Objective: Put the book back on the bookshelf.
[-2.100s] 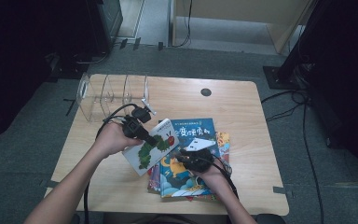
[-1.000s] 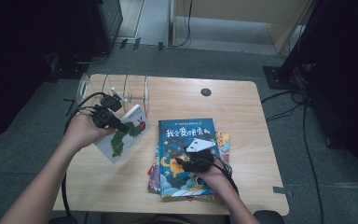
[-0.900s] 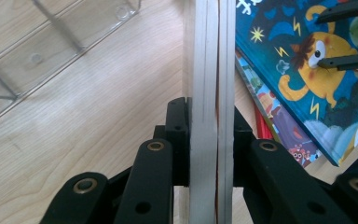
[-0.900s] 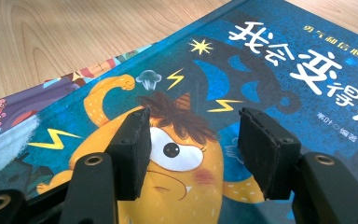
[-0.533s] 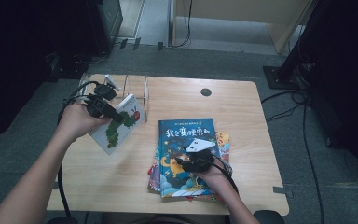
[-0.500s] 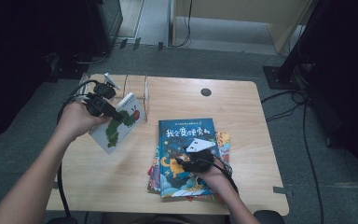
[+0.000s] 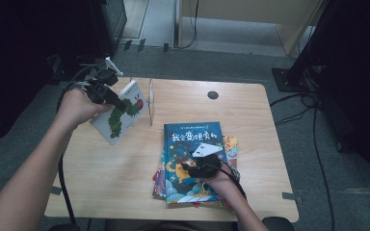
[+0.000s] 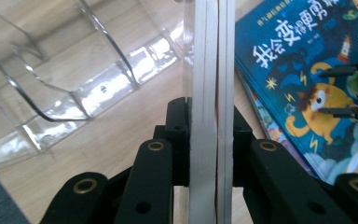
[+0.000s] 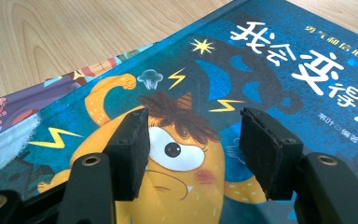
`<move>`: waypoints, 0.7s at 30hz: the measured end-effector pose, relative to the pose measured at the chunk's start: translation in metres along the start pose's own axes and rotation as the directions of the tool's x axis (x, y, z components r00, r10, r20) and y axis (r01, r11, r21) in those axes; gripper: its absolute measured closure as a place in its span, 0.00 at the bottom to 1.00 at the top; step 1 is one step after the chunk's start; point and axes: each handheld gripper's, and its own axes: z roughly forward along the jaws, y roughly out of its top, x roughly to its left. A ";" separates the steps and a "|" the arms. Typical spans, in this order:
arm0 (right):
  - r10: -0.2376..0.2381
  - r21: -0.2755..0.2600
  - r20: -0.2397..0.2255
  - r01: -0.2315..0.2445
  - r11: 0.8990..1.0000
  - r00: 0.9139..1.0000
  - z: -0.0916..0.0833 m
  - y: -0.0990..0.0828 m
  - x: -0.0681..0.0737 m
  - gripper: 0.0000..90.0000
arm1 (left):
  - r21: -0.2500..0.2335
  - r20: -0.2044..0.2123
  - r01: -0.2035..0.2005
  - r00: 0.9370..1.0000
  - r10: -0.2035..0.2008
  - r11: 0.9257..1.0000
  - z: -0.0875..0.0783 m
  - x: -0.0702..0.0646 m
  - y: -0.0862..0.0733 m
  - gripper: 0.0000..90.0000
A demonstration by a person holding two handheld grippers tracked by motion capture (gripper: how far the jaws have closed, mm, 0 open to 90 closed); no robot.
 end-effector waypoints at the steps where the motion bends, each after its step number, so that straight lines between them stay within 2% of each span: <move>1: 0.001 0.000 0.000 -0.001 1.000 1.000 0.000 0.000 0.000 0.48 | -0.001 -0.004 0.005 1.000 -0.005 1.000 -0.001 0.001 0.003 0.87; 7: -0.006 0.001 -0.002 0.006 1.000 1.000 0.000 0.000 0.000 0.46 | -0.001 -0.010 0.025 1.000 -0.025 1.000 -0.006 0.004 0.017 0.87; 10: -0.008 0.001 0.000 0.008 1.000 1.000 0.000 0.000 0.001 0.46 | -0.005 0.020 0.060 0.998 -0.060 0.998 -0.007 0.011 0.023 0.87; 21: -0.008 0.003 -0.002 0.008 1.000 1.000 0.000 0.000 0.000 0.45 | -0.009 -0.005 0.112 0.994 -0.113 0.994 -0.008 0.019 0.043 0.87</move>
